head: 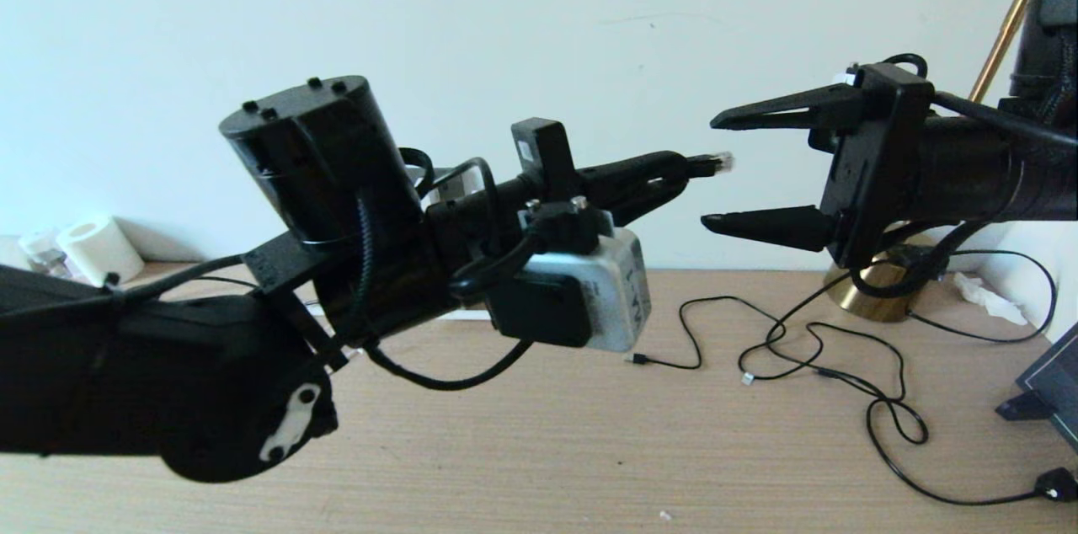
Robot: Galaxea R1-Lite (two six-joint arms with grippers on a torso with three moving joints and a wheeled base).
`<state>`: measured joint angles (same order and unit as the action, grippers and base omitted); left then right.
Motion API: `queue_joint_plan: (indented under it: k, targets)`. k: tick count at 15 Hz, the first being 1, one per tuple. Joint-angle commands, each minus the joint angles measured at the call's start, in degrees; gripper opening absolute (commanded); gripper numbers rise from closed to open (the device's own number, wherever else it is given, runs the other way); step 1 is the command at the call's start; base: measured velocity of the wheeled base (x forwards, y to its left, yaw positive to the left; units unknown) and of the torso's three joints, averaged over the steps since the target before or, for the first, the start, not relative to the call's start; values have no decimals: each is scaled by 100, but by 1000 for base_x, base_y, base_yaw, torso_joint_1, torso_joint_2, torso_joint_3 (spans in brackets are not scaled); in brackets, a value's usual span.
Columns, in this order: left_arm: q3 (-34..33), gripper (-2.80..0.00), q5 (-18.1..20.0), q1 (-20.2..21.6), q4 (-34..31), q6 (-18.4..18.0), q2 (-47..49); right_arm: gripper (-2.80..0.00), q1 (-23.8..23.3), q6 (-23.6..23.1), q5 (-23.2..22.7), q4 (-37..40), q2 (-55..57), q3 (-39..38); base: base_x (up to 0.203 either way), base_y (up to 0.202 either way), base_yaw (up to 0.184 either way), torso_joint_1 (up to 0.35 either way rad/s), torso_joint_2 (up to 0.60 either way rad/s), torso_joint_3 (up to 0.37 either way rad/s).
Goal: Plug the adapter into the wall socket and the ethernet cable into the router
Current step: Align cable and router interface
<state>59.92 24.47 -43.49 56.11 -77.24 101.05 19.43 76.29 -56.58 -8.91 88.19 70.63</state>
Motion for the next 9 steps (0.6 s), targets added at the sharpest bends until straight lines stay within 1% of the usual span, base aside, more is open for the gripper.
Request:
queue_joint_plan:
  k: [1, 2, 3, 4, 5, 6, 7, 8, 9]
  targets:
    - [-158, -280, -80, 138, 26, 161, -237, 0, -26, -113, 102, 3, -223, -116, 0, 0, 0, 0, 0, 0]
    - [-378, -280, -338, 323, 24, 478, -445, 0, -31, -487, 363, 37, -446, -270, 0, 0, 0, 0, 0, 0]
    - [-636, -280, -717, 533, 20, 949, -711, 0, -29, -995, 740, 144, -710, -445, 0, 0, 0, 0, 0, 0]
    - [-815, -280, -1115, 668, 14, 1579, -903, 0, -6, -1732, 1227, 348, -945, -578, 0, 0, 0, 0, 0, 0]
    - [-987, -280, -1633, 788, 6, 2354, -1099, 0, 55, -2626, 2052, 669, -1161, -708, 0, 0, 0, 0, 0, 0]
    - [-1174, -280, -2169, 920, -13, 3106, -1324, 0, 206, -3338, 3159, 950, -1331, -838, 0, 0, 0, 0, 0, 0]
    - [-1374, -280, -2471, 1135, -23, 3609, -1462, 0, 422, -3896, 4233, 1105, -1484, -1013, 0, 0, 0, 0, 0, 0]
    - [-1576, -280, -2623, 1376, -27, 4056, -1522, 0, 731, -4471, 5406, 1206, -1673, -1270, 0, 0, 0, 0, 0, 0]
    - [-1757, -280, -2758, 1617, -35, 4342, -1529, 0, 1065, -5129, 6478, 1274, -1930, -1651, 0, 0, 0, 0, 0, 0]
